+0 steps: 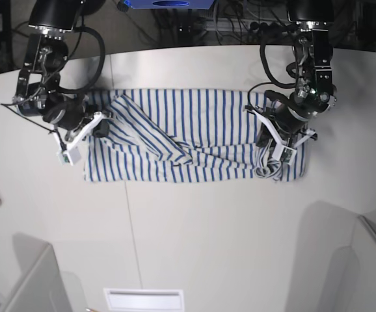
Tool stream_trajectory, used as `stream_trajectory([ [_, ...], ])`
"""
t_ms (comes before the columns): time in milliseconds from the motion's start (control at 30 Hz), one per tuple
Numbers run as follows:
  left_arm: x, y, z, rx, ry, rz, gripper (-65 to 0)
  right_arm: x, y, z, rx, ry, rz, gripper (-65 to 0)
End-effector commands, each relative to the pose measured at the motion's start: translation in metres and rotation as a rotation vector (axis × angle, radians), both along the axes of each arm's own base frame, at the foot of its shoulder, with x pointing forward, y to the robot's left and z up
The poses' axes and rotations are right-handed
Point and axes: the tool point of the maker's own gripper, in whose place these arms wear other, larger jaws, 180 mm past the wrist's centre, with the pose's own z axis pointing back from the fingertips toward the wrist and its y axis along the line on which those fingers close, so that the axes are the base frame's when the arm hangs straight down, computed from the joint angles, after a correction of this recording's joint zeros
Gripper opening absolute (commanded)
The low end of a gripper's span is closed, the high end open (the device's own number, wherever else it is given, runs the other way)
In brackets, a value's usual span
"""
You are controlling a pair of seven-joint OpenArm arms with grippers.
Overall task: Fold the T-shirt properly
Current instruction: 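Fold the strip end held by the left gripper toward the right gripper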
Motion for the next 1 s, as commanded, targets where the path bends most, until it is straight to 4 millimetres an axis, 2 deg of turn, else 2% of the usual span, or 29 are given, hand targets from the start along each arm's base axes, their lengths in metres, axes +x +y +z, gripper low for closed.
stream_trajectory([
  [0, 0.009, -0.005, 0.01, -0.014, -0.041, 0.0, -65.0, 0.01, -0.002, 0.012, 0.002, -0.048, 0.0, -65.0],
  [133, 0.017, -0.02, 0.01, -0.05, -0.036, 0.028, -65.0, 0.009, -0.002, 0.011, 0.002, -0.045, 0.0, -65.0],
  [367, 0.02, -0.045, 0.0, -0.088, -0.006, 0.001, -65.0, 0.009, -0.002, 0.011, 0.002, -0.045, 0.0, -65.0],
  [600, 0.025, -0.056, 0.003, -0.11, -0.015, -0.003, -65.0, 0.009, -0.002, 0.01, 0.003, -0.045, -0.001, -65.0],
  [767, 0.019, -0.057, -0.006, -0.102, 0.043, -0.009, -65.0, 0.009, -0.002, 0.01, 0.003, -0.045, -0.001, -65.0],
  [967, 0.019, -0.057, 0.011, -0.086, 0.007, -0.024, -65.0, 0.009, -0.002, 0.01, 0.003, -0.045, -0.001, -65.0],
])
